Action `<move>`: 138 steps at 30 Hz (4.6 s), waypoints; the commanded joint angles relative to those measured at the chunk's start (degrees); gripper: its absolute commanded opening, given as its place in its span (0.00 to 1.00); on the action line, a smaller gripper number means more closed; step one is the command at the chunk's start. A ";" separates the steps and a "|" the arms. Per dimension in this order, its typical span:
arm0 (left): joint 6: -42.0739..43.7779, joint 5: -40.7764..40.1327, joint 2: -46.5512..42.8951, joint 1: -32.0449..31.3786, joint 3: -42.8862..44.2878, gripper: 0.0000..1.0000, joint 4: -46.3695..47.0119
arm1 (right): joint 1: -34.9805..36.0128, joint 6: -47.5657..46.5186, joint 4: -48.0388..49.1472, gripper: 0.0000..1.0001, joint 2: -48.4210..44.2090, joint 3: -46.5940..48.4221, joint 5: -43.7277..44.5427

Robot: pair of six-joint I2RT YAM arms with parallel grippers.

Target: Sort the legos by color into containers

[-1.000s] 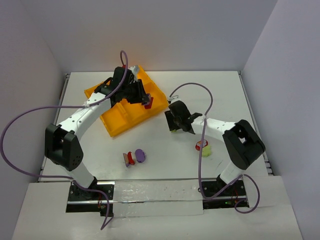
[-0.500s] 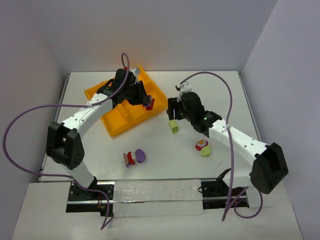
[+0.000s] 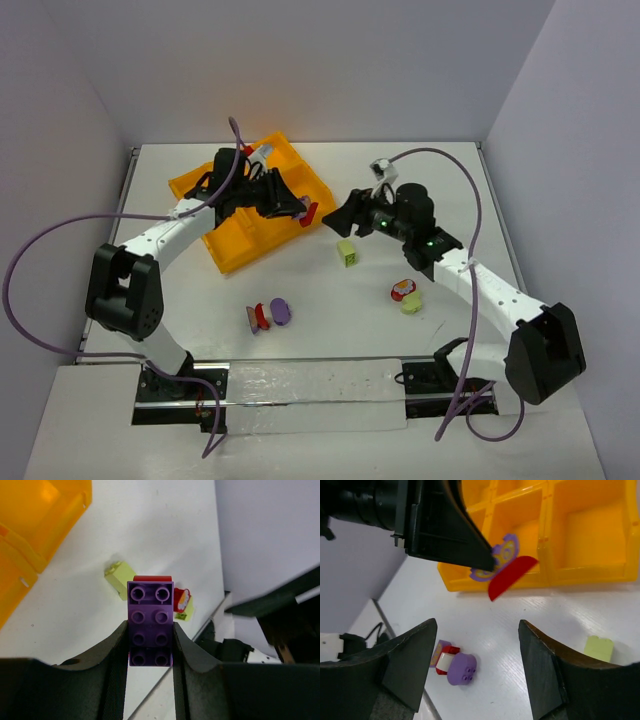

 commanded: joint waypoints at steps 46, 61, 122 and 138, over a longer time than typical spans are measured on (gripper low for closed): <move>-16.82 24.94 -9.00 1.81 -9.43 0.00 39.97 | -7.11 39.96 56.12 0.49 19.49 3.69 -33.33; -16.67 25.11 -9.05 1.81 -9.61 0.00 39.93 | -6.57 46.78 66.57 0.21 23.89 3.27 -34.28; -1.08 -44.21 3.84 -1.51 11.73 0.72 -12.82 | -5.75 -5.57 -18.89 0.02 -2.95 9.07 20.87; -0.69 -50.21 -21.61 -2.14 -0.19 0.72 -20.27 | 3.69 -9.56 -19.59 0.10 29.09 35.73 26.05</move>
